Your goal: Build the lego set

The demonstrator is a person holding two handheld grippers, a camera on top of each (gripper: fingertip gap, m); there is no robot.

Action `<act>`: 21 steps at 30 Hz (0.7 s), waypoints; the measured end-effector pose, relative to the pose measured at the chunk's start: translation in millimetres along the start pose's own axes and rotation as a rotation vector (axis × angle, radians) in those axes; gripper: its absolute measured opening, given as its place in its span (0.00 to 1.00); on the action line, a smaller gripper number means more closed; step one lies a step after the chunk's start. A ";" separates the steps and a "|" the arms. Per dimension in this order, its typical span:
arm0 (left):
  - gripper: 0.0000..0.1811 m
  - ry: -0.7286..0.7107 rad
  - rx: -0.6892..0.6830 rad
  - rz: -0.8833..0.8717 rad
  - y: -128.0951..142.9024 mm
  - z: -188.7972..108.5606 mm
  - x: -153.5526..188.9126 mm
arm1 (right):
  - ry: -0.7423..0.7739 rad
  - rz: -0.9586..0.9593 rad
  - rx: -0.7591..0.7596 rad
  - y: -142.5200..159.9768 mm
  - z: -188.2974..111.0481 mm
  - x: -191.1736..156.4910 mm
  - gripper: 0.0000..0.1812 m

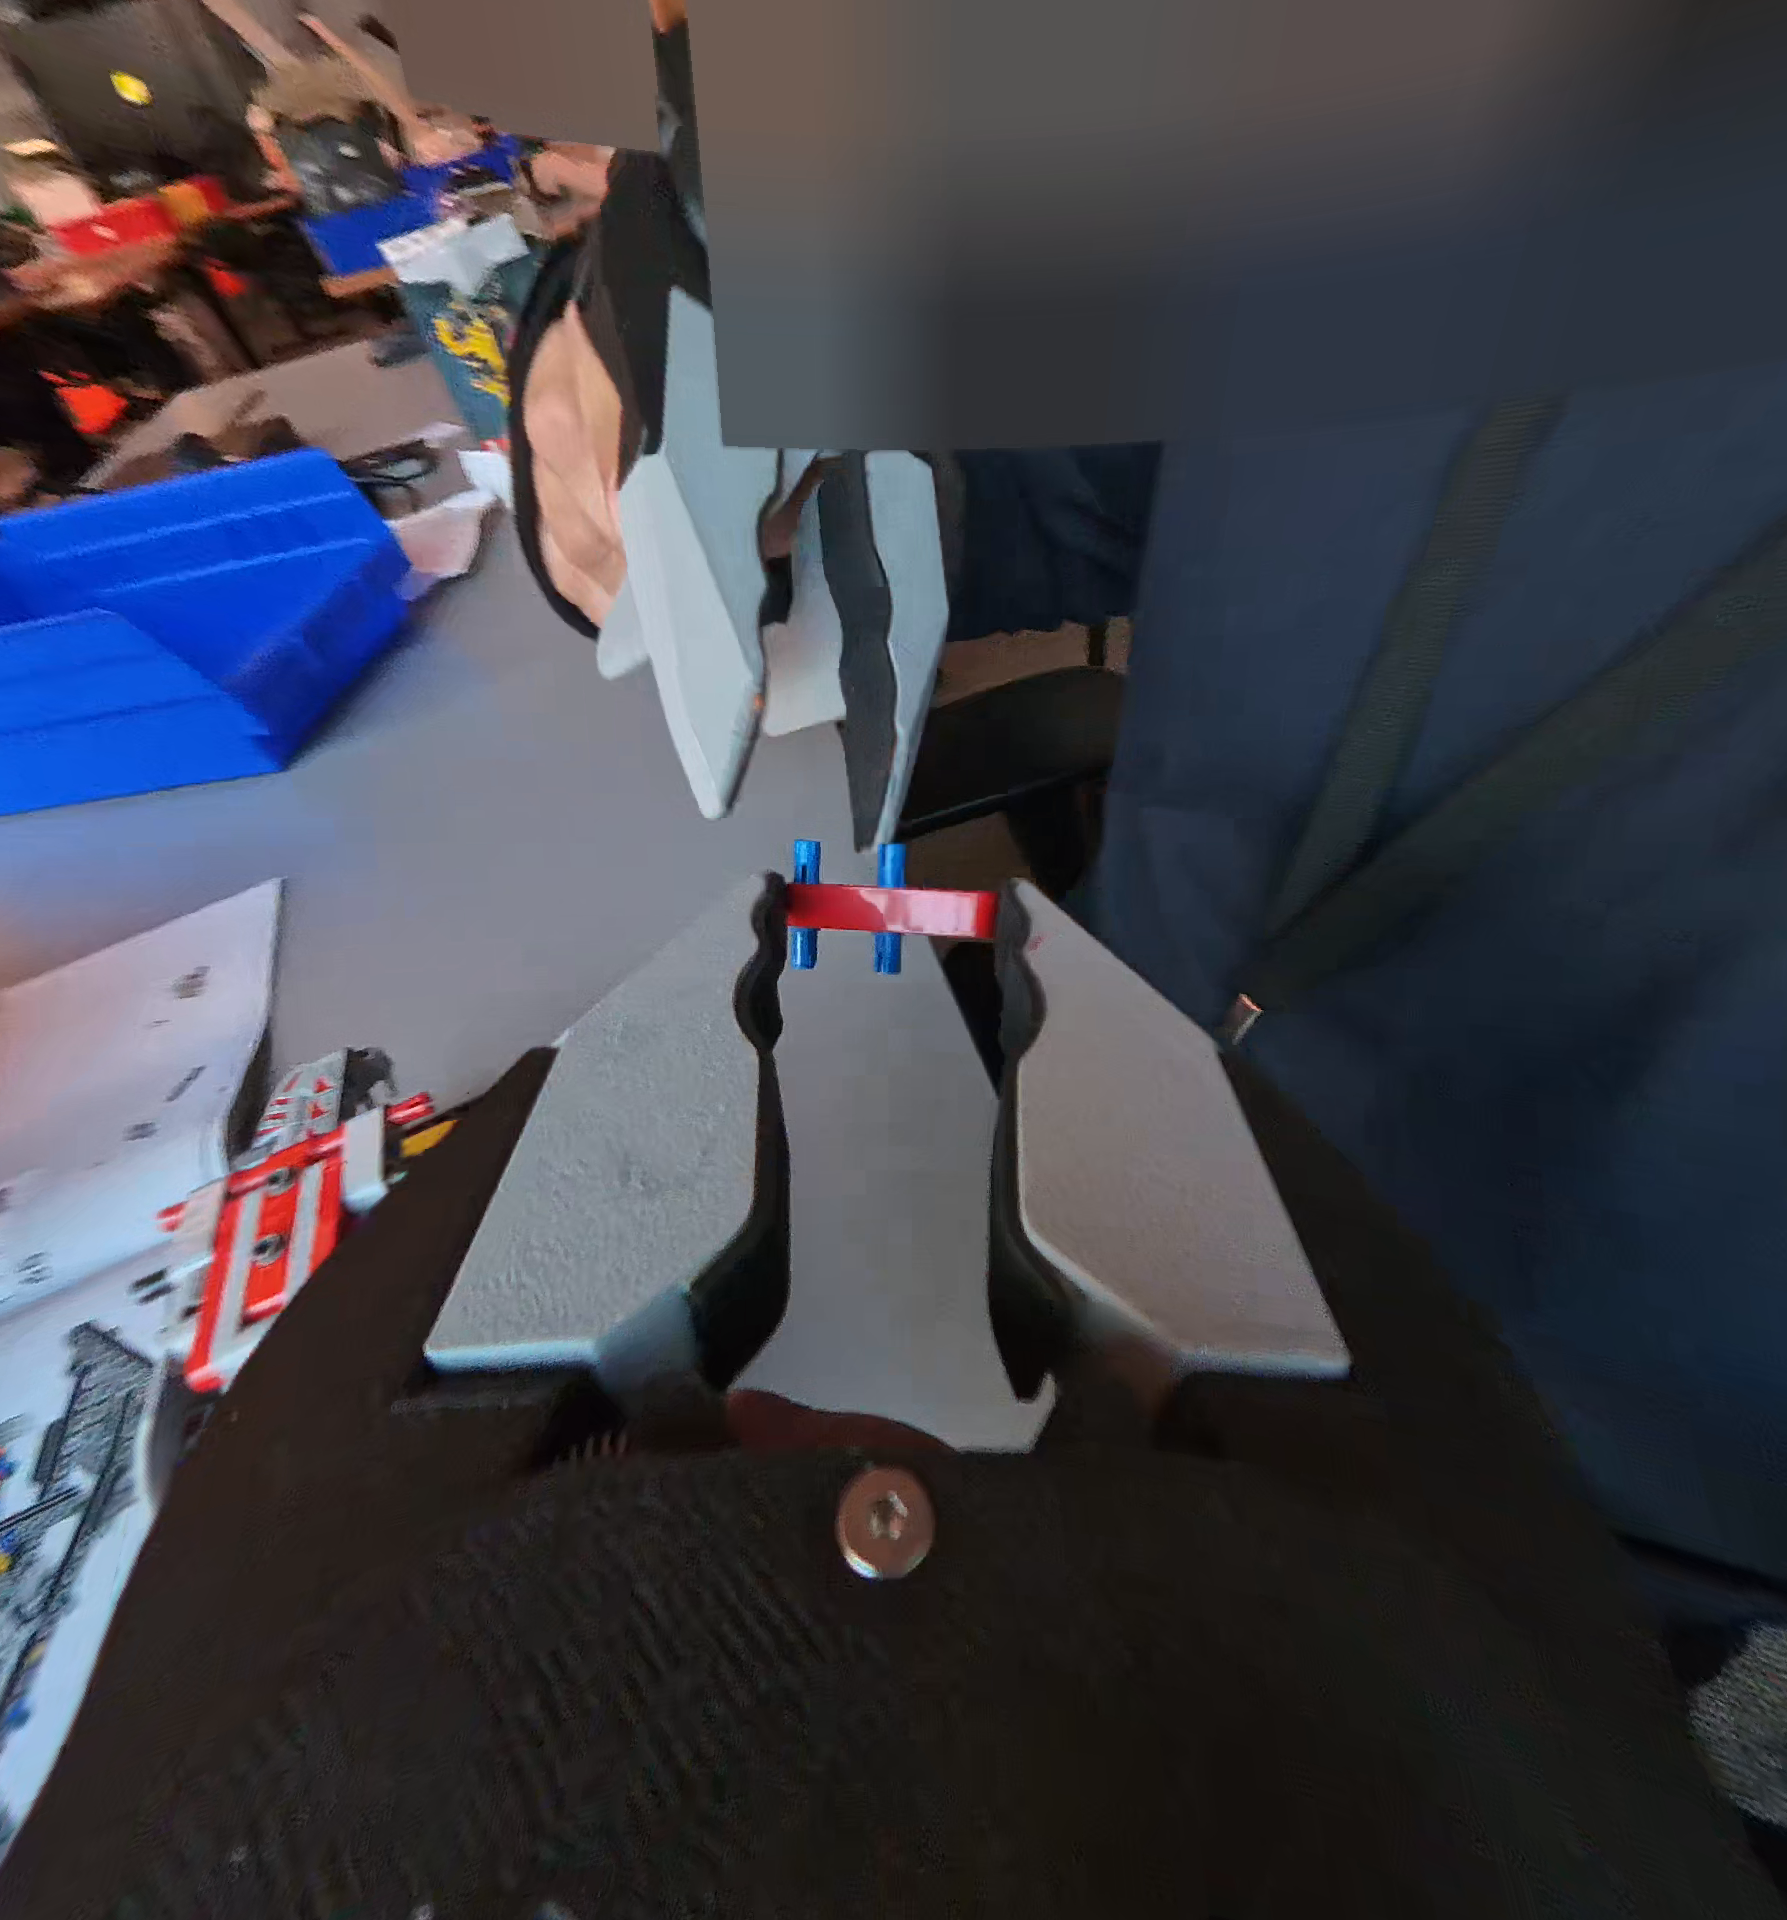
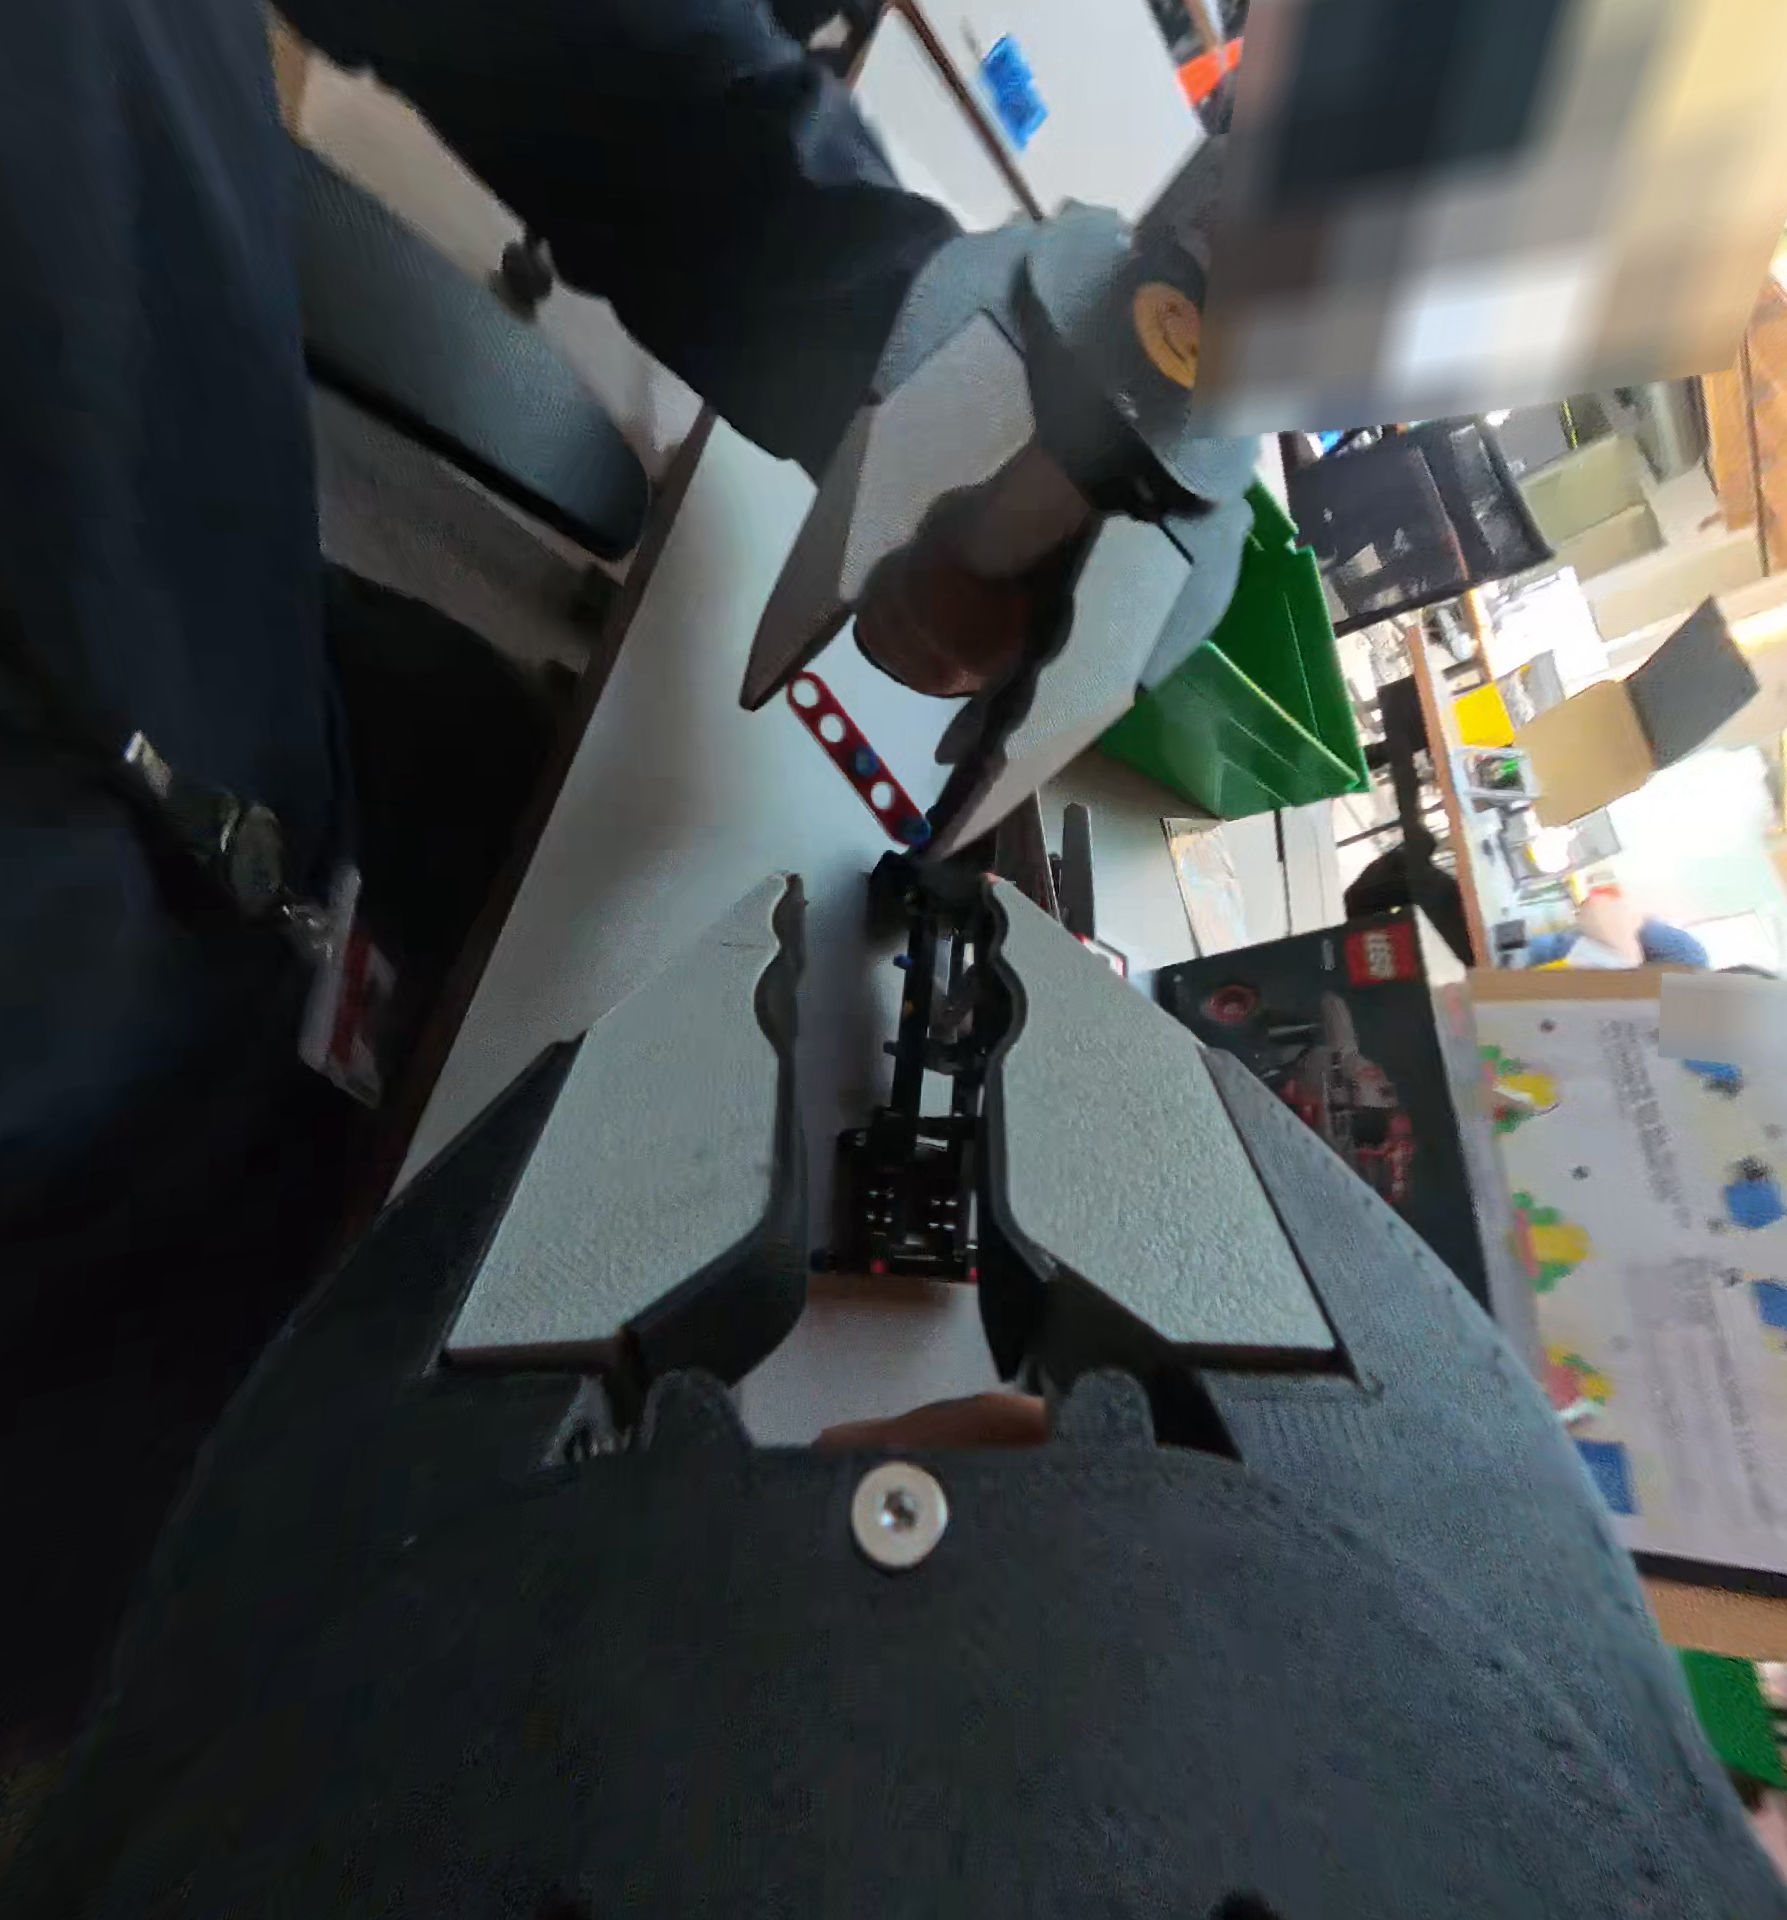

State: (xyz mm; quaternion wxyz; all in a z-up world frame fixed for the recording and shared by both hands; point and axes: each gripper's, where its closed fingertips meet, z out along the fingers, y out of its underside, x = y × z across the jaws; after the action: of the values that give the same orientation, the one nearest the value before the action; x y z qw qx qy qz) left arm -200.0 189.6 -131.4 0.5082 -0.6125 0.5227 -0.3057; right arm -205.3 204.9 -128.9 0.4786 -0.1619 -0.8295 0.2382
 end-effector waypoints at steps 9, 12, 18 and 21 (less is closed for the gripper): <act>0.21 0.123 -0.042 -0.011 9.4 9.8 13.6 | -0.008 -0.222 -0.068 -7.3 21.9 -19.0 0.04; 0.20 0.114 -0.013 -0.026 7.1 8.6 14.2 | 0.034 -0.226 -0.071 -7.4 20.9 -18.4 0.03; 0.21 -0.075 0.027 -0.026 3.2 -3.4 -2.4 | 0.144 -0.160 -0.161 15.8 16.4 -3.8 0.02; 0.21 -0.261 -0.012 0.022 7.2 -10.7 -14.9 | 0.225 -0.102 -0.230 36.3 12.2 12.0 0.02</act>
State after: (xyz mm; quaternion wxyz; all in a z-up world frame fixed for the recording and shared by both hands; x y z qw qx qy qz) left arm -216.0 201.0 -132.6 0.5716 -0.6442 0.4607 -0.2147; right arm -220.2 238.2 -145.5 0.5583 -0.1986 -0.7996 0.0976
